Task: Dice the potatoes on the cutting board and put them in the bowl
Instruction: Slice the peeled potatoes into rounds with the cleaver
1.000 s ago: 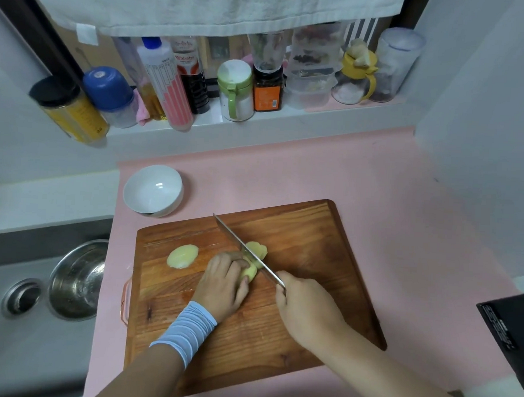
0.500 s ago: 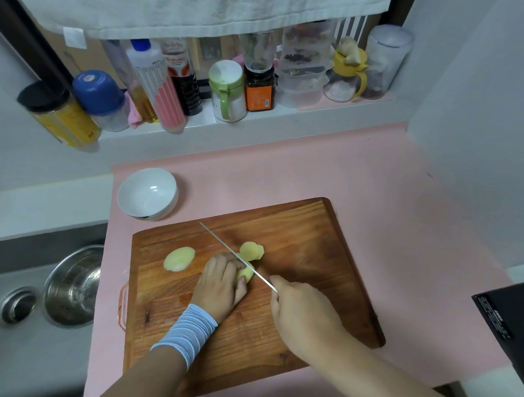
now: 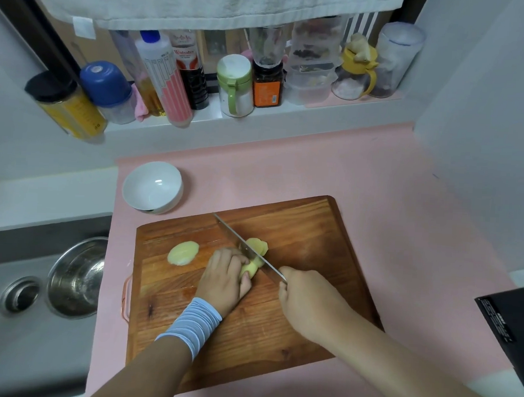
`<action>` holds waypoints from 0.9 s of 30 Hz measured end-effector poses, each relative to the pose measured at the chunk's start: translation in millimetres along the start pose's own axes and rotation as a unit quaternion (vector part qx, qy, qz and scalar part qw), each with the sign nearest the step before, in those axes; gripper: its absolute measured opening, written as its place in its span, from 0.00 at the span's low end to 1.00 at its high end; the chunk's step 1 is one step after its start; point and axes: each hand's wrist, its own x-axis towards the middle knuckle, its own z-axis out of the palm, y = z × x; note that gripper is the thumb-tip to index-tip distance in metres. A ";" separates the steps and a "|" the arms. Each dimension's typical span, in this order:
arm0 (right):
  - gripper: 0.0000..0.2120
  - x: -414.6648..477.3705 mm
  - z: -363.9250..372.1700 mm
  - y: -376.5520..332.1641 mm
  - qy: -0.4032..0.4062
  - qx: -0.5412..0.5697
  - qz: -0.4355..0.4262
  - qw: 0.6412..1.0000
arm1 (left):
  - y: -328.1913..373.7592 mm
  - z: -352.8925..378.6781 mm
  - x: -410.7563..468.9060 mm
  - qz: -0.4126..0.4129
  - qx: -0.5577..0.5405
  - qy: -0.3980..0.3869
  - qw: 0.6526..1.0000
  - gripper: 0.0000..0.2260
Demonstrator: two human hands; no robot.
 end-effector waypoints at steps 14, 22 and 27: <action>0.10 17.9 -2.6 -3.0 -0.031 0.010 -0.002 0.999 | 0.5 0.3 1.1 0.014 0.004 0.015 1.000 0.09; 0.08 21.3 0.2 -1.7 -0.038 0.007 0.004 0.999 | 0.3 -0.2 2.5 0.016 0.009 0.013 1.000 0.09; 0.07 27.6 2.7 -2.8 -0.049 0.005 0.007 0.999 | -0.9 0.0 1.2 0.013 0.010 0.006 1.000 0.09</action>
